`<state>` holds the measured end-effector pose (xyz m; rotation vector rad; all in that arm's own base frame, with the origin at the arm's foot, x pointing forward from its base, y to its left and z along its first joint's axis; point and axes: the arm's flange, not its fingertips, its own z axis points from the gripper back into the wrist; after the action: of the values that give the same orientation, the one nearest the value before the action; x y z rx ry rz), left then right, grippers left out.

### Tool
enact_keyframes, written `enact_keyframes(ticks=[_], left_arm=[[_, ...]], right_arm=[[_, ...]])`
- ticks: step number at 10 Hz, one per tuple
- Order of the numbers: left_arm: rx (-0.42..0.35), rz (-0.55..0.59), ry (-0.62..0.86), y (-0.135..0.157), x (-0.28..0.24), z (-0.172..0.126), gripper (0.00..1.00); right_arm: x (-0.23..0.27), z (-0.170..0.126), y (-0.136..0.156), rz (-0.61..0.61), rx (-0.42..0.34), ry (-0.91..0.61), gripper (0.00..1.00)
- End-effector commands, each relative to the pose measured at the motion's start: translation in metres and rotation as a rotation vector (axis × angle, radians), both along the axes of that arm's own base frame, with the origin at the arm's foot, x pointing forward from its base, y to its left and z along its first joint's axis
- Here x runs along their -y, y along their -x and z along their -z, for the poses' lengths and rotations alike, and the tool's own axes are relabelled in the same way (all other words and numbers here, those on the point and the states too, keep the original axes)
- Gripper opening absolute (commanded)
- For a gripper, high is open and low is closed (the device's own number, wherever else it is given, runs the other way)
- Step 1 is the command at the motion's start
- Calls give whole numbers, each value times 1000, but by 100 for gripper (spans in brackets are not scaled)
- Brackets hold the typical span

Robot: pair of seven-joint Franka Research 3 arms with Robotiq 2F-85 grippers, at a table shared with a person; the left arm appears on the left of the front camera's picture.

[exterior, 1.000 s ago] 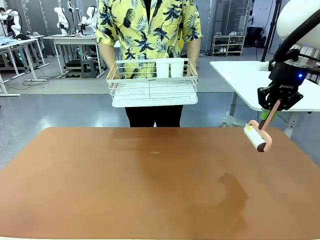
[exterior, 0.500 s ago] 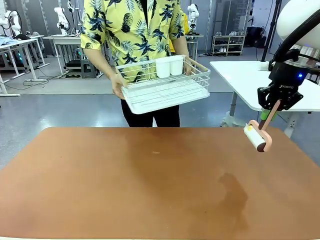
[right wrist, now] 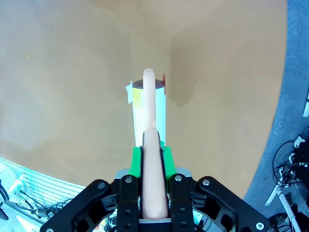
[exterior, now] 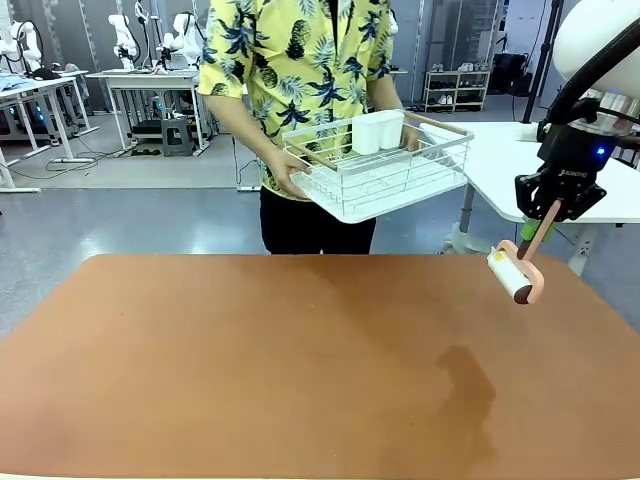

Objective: Clean the table.
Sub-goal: Place the Lint Roller down when the Dish drying rack is positioned in the middle of the table.

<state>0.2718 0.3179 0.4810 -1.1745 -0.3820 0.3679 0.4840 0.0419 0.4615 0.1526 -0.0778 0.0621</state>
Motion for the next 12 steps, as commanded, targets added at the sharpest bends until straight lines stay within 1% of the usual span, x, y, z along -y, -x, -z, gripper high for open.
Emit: enact_keyframes(ticks=[1,12], left_arm=[[20,1,1,3,0,0,100],[20,1,1,3,0,0,100]], right_arm=[[-1,-4,1,7,-2,8,21],[-1,-4,1,7,-2,8,21]])
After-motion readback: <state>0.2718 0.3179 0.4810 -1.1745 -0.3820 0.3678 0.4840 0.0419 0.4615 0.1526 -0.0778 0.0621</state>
